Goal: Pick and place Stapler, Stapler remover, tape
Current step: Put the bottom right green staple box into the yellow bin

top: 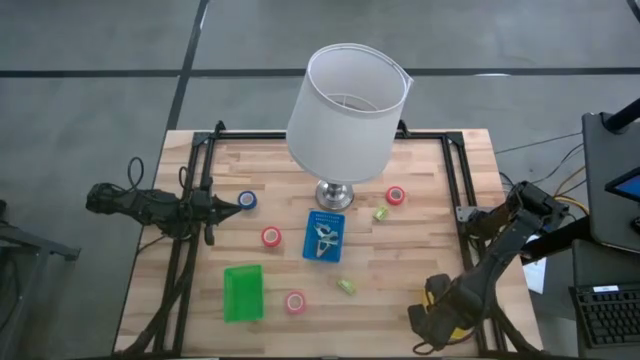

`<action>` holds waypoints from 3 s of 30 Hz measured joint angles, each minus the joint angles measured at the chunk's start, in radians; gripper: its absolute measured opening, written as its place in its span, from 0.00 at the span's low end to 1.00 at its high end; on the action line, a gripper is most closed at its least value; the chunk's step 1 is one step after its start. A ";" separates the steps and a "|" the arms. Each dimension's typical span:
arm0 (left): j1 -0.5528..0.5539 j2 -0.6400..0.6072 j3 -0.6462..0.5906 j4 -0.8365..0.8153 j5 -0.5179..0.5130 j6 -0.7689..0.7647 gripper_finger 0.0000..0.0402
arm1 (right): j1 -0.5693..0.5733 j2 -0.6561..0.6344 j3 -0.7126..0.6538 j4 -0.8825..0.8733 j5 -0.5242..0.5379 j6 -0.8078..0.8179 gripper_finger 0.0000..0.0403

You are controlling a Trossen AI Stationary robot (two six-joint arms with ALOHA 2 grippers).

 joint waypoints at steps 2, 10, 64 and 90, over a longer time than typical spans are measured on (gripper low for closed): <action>0.000 0.000 0.000 0.000 0.000 0.000 0.06 | 0.000 0.000 -0.010 0.024 0.001 0.000 0.28; 0.000 0.000 0.000 0.000 0.000 0.000 0.06 | 0.005 0.000 -0.032 0.045 0.000 0.007 0.29; 0.000 0.000 0.000 0.000 0.000 0.000 0.06 | 0.032 0.001 -0.267 0.312 -0.050 0.018 0.28; 0.000 0.000 0.000 0.000 0.000 0.000 0.06 | 0.032 0.001 -0.308 0.344 -0.091 -0.042 0.43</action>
